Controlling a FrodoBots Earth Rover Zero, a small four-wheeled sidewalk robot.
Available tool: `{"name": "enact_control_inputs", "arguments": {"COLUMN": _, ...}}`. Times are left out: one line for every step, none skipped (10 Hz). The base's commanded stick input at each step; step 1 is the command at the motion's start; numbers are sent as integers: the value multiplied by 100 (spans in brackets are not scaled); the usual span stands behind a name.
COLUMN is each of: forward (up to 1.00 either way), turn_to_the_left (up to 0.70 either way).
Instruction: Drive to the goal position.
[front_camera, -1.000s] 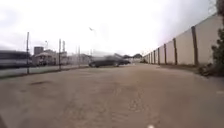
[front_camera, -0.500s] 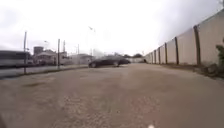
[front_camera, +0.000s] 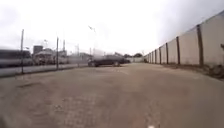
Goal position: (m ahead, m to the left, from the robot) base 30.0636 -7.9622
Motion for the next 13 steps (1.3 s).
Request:
{"name": "enact_control_inputs", "arguments": {"forward": 50, "turn_to_the_left": 0}}
{"name": "enact_control_inputs", "arguments": {"forward": 50, "turn_to_the_left": 0}}
{"name": "enact_control_inputs", "arguments": {"forward": 50, "turn_to_the_left": 0}}
{"name": "enact_control_inputs", "arguments": {"forward": 50, "turn_to_the_left": 0}}
{"name": "enact_control_inputs", "arguments": {"forward": 50, "turn_to_the_left": 0}}
{"name": "enact_control_inputs", "arguments": {"forward": 50, "turn_to_the_left": 0}}
{"name": "enact_control_inputs", "arguments": {"forward": 50, "turn_to_the_left": 0}}
{"name": "enact_control_inputs", "arguments": {"forward": 50, "turn_to_the_left": 0}}
{"name": "enact_control_inputs", "arguments": {"forward": 50, "turn_to_the_left": 0}}
{"name": "enact_control_inputs", "arguments": {"forward": 50, "turn_to_the_left": 0}}
{"name": "enact_control_inputs", "arguments": {"forward": 50, "turn_to_the_left": 0}}
{"name": "enact_control_inputs", "arguments": {"forward": 50, "turn_to_the_left": 0}}
{"name": "enact_control_inputs", "arguments": {"forward": 50, "turn_to_the_left": 0}}
